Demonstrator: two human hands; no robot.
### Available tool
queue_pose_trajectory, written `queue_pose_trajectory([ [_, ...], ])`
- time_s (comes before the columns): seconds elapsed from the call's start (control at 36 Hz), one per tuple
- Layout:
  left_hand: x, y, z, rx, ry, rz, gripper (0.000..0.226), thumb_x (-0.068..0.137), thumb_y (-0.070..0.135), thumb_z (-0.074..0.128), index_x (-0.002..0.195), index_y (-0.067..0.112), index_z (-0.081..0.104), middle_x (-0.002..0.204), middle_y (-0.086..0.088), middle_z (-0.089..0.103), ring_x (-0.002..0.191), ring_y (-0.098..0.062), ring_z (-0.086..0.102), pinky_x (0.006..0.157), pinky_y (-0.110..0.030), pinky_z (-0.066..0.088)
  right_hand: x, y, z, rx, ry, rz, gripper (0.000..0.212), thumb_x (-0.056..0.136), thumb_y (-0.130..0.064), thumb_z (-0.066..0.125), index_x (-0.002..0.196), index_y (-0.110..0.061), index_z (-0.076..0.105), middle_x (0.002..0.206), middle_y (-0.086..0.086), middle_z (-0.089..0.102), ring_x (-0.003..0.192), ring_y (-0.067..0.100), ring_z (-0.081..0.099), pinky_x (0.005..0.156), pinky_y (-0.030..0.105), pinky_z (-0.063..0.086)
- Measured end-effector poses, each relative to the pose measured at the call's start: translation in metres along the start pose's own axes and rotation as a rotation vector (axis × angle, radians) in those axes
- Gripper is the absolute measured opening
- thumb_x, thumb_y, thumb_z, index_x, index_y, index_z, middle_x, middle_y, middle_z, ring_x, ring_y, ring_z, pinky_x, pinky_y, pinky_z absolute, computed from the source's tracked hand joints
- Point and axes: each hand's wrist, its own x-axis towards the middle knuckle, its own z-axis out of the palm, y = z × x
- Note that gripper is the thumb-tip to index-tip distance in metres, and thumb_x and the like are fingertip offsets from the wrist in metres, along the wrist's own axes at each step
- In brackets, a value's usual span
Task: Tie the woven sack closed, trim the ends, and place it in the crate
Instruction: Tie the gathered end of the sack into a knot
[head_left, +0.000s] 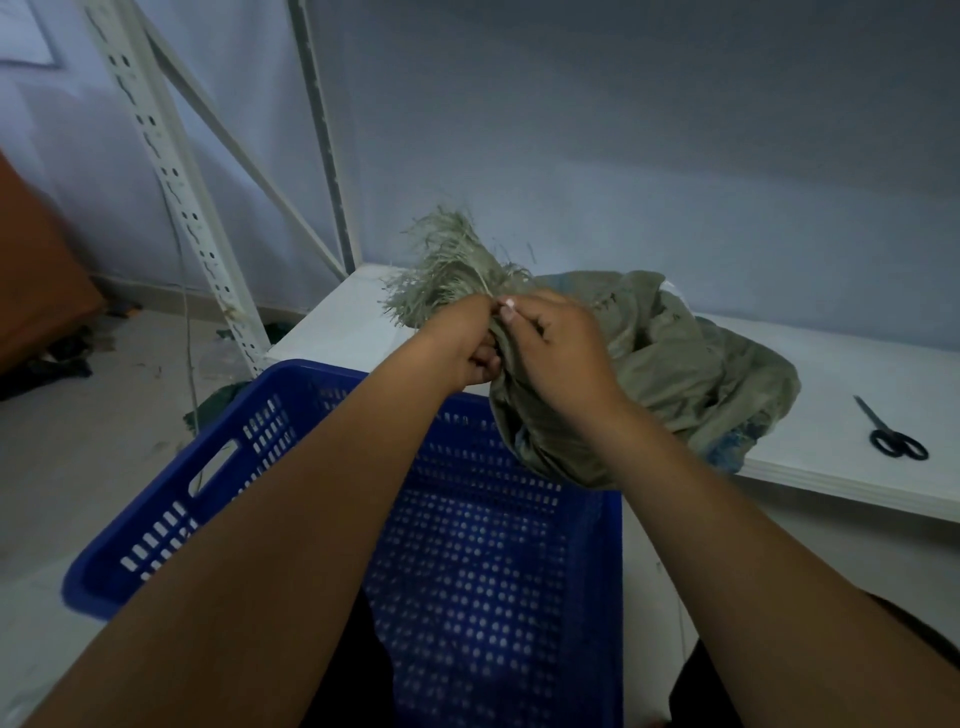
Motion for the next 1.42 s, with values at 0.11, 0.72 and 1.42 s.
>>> queue_pose_trajectory([
  [0.11, -0.004, 0.004, -0.008, -0.175, -0.186, -0.097, 0.042, 0.099, 0.041, 0.035, 0.068, 0.017, 0.052, 0.049, 0.004, 0.035, 0.041, -0.010, 0.026, 0.048, -0.019, 0.035, -0.001, 0.006, 0.000, -0.078, -0.021, -0.037, 0.024, 0.100, -0.018, 0.055, 0.108, -0.014, 0.077, 0.091, 0.004, 0.066, 0.087, 0.023, 0.060, 0.075, 0.030, 0.046],
  [0.72, -0.010, -0.001, 0.007, 0.143, -0.130, 0.448, 0.025, 0.101, 0.013, 0.053, 0.100, -0.007, 0.068, 0.077, -0.011, 0.068, 0.056, -0.012, 0.066, 0.059, -0.026, 0.060, 0.012, 0.010, -0.019, 0.319, 0.264, 0.347, 0.047, 0.102, -0.016, 0.055, 0.057, -0.019, 0.040, 0.052, -0.009, 0.032, 0.048, 0.002, 0.027, 0.047, 0.023, 0.021],
  [1.42, -0.018, -0.017, 0.031, 0.182, 0.419, 0.944, 0.025, 0.081, 0.015, 0.079, 0.067, 0.015, 0.059, 0.078, 0.000, 0.057, 0.066, -0.001, 0.050, 0.065, -0.009, 0.042, 0.011, -0.005, -0.019, 0.431, 0.238, 0.340, 0.046, 0.102, -0.015, 0.055, 0.057, -0.017, 0.046, 0.049, -0.015, 0.034, 0.052, 0.004, 0.030, 0.053, 0.025, 0.026],
])
